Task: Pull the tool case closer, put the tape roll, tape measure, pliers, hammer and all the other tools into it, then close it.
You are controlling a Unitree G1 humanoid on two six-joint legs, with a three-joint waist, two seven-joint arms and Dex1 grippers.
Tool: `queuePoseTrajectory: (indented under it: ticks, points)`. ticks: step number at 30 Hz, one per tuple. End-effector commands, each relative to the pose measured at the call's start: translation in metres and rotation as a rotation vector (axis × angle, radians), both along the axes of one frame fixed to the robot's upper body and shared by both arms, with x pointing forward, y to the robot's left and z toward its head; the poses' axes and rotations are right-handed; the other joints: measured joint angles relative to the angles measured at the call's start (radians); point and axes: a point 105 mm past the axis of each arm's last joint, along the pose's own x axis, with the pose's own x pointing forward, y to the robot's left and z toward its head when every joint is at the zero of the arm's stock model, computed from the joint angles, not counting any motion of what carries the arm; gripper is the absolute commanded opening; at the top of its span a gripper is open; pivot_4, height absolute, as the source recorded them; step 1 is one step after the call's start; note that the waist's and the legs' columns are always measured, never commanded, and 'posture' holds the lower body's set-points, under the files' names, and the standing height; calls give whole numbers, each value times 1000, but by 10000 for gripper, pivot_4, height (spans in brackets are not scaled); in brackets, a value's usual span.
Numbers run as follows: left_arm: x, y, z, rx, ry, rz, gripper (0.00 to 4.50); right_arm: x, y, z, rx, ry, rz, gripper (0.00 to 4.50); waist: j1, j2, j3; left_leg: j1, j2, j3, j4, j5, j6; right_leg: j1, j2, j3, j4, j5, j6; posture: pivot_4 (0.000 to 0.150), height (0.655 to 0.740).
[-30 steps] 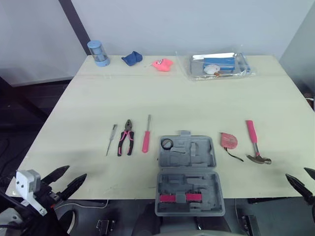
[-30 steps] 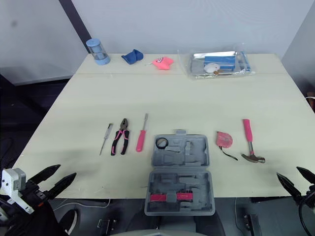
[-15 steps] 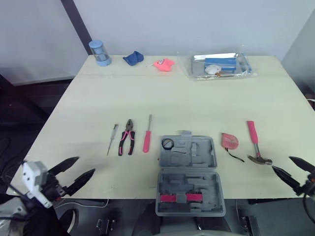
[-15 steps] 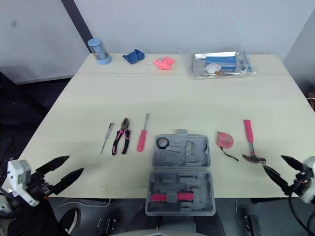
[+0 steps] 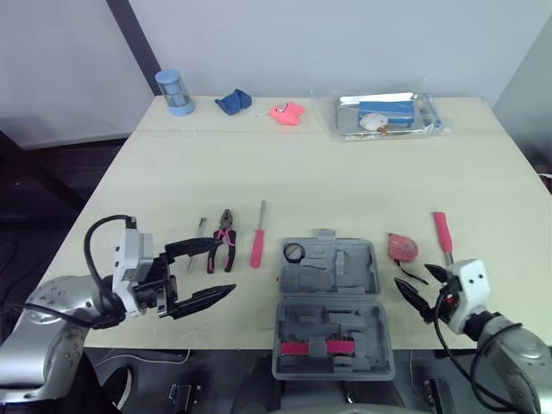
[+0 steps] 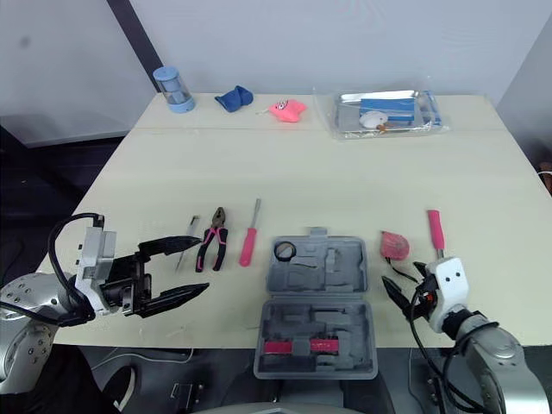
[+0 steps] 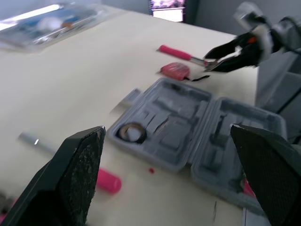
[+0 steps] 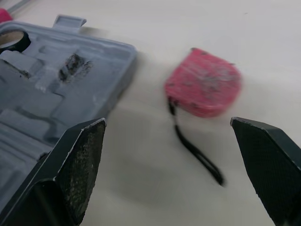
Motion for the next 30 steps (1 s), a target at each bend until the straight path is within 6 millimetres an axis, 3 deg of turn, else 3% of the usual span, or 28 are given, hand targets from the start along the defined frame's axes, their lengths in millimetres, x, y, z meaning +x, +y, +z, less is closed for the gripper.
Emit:
queuePoseTrajectory:
  ticks: [1,8,11,12,19,23,26,28,30]
  points:
    - [-3,-18,16,15,-50,-103,45000,10,12,-6,0,18,-54,44679,-1,0,0,0,0,0,0,0,0,0,0,0,0,0,0,1500,7400]
    - [-2,-28,26,15,-70,-144,45000,21,17,-16,33,32,-104,44679,-1,1,0,0,0,0,0,0,0,0,0,0,0,0,0,1500,7400]
    - [-1,-28,28,16,-74,-146,45000,23,18,-19,31,40,-115,37800,-2,1,0,0,0,0,0,0,0,0,0,0,0,0,0,1500,7400]
    - [-1,-28,28,16,-73,-145,45000,24,17,-20,25,41,-122,32816,-2,1,0,0,0,0,0,0,0,0,0,0,0,0,0,1500,7400]
    - [1,-27,28,19,-75,-137,45000,27,14,-23,18,44,-152,32816,-2,1,0,0,0,0,0,0,0,0,0,0,0,0,0,1500,7400]
    - [2,-28,28,16,-79,-136,45000,28,11,-23,26,44,-174,21628,-2,1,0,0,0,0,0,0,0,0,0,0,1,0,0,1500,7400]
    - [2,-28,29,12,-81,-137,45000,28,9,-23,23,44,-183,4961,-3,1,0,0,0,0,0,0,0,0,0,0,1,0,0,1500,7400]
    - [2,-29,29,8,-83,-139,45000,28,9,-23,22,44,-185,370,-2,1,0,0,0,0,0,0,0,0,0,0,0,0,0,1500,7400]
    - [2,-29,29,5,-84,-140,45000,27,9,-23,20,44,-182,370,-2,1,0,0,0,0,0,0,0,0,0,0,1,0,0,1500,7400]
